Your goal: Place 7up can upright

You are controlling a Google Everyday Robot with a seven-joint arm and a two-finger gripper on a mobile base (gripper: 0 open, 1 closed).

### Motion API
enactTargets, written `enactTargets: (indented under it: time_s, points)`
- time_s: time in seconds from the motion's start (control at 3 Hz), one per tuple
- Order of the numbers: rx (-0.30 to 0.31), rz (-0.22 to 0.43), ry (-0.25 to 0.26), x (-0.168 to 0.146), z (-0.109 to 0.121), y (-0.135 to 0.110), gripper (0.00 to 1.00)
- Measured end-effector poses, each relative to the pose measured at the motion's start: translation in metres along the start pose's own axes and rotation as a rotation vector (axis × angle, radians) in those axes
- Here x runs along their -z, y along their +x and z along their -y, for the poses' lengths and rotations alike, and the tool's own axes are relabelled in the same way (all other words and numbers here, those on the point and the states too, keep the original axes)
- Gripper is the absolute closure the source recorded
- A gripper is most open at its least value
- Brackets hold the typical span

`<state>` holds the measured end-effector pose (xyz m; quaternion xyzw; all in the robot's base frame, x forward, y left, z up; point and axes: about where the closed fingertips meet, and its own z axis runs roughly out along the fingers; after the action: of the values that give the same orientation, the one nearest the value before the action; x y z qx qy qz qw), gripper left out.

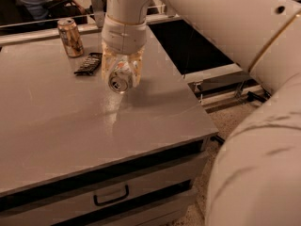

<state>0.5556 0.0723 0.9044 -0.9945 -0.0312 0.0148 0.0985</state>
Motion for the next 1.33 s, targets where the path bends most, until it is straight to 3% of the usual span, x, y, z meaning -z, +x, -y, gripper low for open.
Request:
enactTargets:
  time_s: [0.33, 0.67, 1.0, 1.33]
  points:
    - [-0.279, -0.072, 0.242, 0.049, 0.004, -0.016, 1.00]
    - [-0.431, -0.132, 0.481, 0.079, 0.010, -0.015, 1.00]
    - [-0.429, -0.128, 0.476, 0.078, 0.010, -0.016, 1.00]
    - [-0.467, -0.104, 0.597, 0.081, 0.013, -0.014, 1.00]
